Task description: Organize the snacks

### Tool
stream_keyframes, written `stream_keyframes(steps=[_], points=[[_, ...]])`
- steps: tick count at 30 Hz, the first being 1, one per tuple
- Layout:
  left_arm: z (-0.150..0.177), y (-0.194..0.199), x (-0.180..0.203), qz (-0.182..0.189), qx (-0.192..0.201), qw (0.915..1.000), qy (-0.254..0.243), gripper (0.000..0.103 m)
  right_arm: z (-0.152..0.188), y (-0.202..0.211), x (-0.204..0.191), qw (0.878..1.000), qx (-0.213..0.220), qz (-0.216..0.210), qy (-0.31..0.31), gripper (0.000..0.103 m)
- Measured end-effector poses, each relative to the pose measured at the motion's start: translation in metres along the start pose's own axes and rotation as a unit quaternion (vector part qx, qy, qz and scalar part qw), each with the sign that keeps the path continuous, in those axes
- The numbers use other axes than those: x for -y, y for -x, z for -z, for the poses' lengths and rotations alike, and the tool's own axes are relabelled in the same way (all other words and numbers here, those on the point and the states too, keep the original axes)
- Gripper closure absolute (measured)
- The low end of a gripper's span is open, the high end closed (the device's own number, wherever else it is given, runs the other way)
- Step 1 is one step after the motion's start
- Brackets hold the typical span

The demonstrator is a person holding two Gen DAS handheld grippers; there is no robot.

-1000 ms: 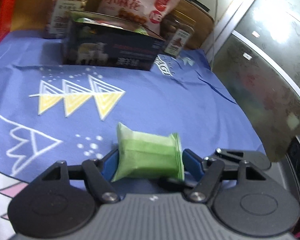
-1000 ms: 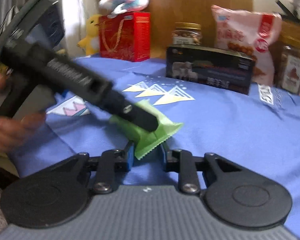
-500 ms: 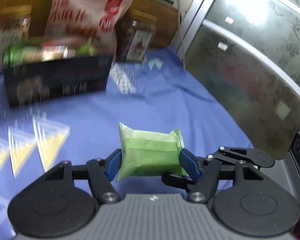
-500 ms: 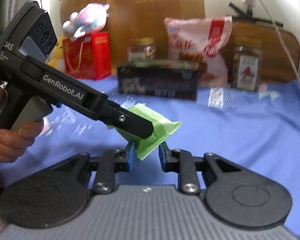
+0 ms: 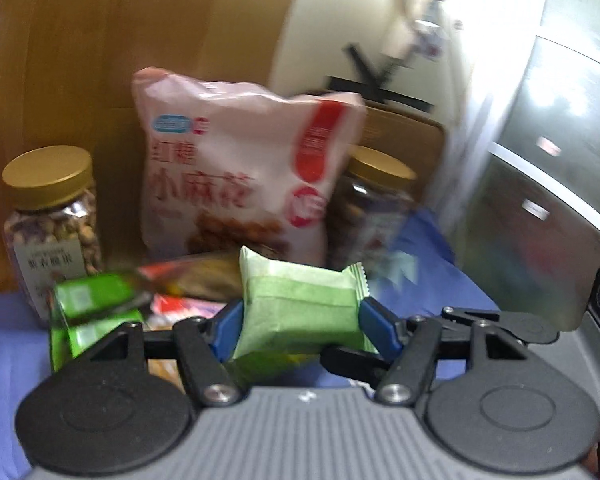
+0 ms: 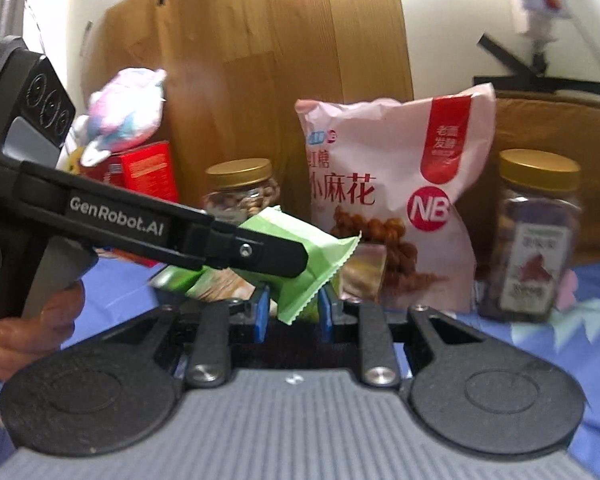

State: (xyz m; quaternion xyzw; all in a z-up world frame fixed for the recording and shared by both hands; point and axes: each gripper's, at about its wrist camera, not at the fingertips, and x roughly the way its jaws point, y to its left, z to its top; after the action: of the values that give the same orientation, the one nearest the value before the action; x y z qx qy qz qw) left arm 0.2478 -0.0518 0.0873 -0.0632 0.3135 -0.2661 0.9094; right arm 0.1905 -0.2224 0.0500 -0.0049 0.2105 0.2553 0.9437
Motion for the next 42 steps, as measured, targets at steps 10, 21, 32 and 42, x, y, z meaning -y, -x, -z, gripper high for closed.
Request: stream_keyframes(steps=[10, 21, 32, 42], points=[[-0.003, -0.060, -0.045, -0.035, -0.039, 0.9972, 0.053, 0.035, 0.002, -0.066, 0.004, 0.997, -0.030, 0.050, 0.049, 0.048], [-0.005, -0.010, -0.027, -0.041, 0.002, 0.9974, 0.059, 0.034, 0.013, 0.008, -0.005, 0.996, 0.035, 0.078, -0.021, 0.044], [0.068, 0.083, 0.041, -0.130, 0.015, 0.9904, -0.045, 0.019, 0.064, 0.088, -0.053, 0.990, 0.046, 0.063, -0.118, 0.044], [0.139, 0.132, 0.058, -0.170, -0.010, 0.9850, -0.026, 0.000, 0.106, 0.134, -0.081, 0.977, 0.057, 0.072, -0.195, 0.036]])
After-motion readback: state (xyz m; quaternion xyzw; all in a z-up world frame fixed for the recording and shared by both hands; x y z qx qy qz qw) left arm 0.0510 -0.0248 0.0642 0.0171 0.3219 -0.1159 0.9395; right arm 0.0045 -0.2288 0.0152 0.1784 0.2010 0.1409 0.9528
